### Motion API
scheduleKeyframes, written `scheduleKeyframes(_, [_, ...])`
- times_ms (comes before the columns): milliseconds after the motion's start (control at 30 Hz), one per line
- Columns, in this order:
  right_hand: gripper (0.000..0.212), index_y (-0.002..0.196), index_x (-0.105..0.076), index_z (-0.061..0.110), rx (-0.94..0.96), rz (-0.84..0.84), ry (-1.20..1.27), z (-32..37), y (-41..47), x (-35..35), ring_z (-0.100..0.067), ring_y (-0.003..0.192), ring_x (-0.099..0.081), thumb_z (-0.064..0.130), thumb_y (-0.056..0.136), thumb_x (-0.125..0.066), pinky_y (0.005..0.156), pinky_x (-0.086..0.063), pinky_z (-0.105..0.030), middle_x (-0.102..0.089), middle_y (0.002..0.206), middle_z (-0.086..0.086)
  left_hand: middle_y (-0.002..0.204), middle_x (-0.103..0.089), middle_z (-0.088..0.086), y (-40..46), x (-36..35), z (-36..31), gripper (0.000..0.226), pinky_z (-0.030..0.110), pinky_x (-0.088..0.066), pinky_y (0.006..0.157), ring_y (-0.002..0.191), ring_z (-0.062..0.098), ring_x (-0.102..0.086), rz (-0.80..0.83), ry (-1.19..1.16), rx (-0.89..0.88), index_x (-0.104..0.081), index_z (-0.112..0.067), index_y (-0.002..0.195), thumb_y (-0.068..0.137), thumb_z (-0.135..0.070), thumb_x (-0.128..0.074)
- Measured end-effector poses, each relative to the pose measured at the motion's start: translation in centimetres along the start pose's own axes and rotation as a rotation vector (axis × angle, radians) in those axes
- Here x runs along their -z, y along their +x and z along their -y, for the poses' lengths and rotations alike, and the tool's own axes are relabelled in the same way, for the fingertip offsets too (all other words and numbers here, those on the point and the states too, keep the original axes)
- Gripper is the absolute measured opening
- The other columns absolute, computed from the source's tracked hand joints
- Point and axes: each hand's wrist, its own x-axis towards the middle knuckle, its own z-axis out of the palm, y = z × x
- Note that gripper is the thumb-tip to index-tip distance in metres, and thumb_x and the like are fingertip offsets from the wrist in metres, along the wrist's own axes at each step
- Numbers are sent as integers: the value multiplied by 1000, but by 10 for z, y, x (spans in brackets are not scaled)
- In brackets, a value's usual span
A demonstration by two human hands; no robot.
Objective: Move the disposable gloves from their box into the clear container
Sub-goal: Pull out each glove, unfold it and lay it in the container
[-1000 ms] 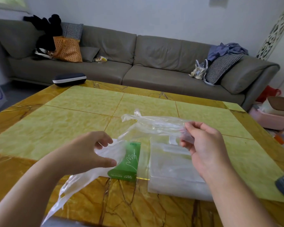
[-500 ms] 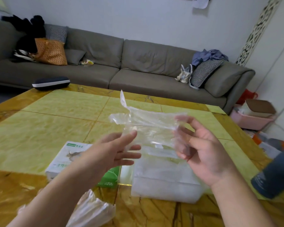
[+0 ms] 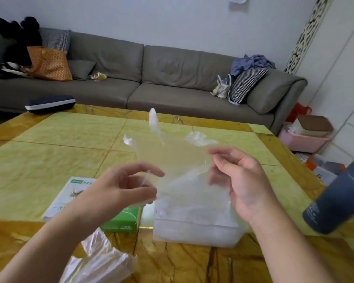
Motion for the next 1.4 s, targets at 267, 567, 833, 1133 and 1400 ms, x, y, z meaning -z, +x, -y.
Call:
scheduleKeyframes(267, [24,102,-81,15,-5,-37,-127,-2,6,14,-12,51,-44,1,102,-62,44,-43,-22,-52,67,-3,76,-64,16,-4,10,3,16,33,-53,77,71,24,-60,-19,-33,39,-78,-8,90,90,-23,-73])
scheduleKeyframes(567, [14,88,-80,21,-141,-23,-666,-12,10,32,-7,47,-53,15,97,-72,44,-41,-21,-78,82,-2,95,-72,-15,-10,-11,-12,22,25,-54,76,87,2,-67,-442,344,-267,-72,-34,101,92,-15,-69])
scheduleKeyframes(833, [17,73,-76,23,-143,24,-977,-21,9,27,-3,49,-58,16,88,-74,42,-40,-18,-74,71,8,100,-70,-21,52,-86,4,33,20,-55,83,93,-1,-65,168,844,-54,-70,-34,114,103,-15,-46])
scheduleKeyframes(1133, [18,75,-73,11,-115,-28,-1376,-27,10,22,-21,61,-70,-3,85,-67,57,-64,-39,-70,81,-3,124,-68,-13,83,-97,23,39,28,-52,96,111,12,-64,441,966,265,-63,-37,136,97,-36,-66])
scheduleKeyframes(1400, [32,68,-48,15,-69,-97,-1560,-13,1,17,-24,55,-52,14,89,-72,44,-35,-28,-56,72,-3,116,-63,-10,95,-100,23,61,24,-47,67,95,17,-60,494,1138,284,-54,-38,143,88,-15,-69])
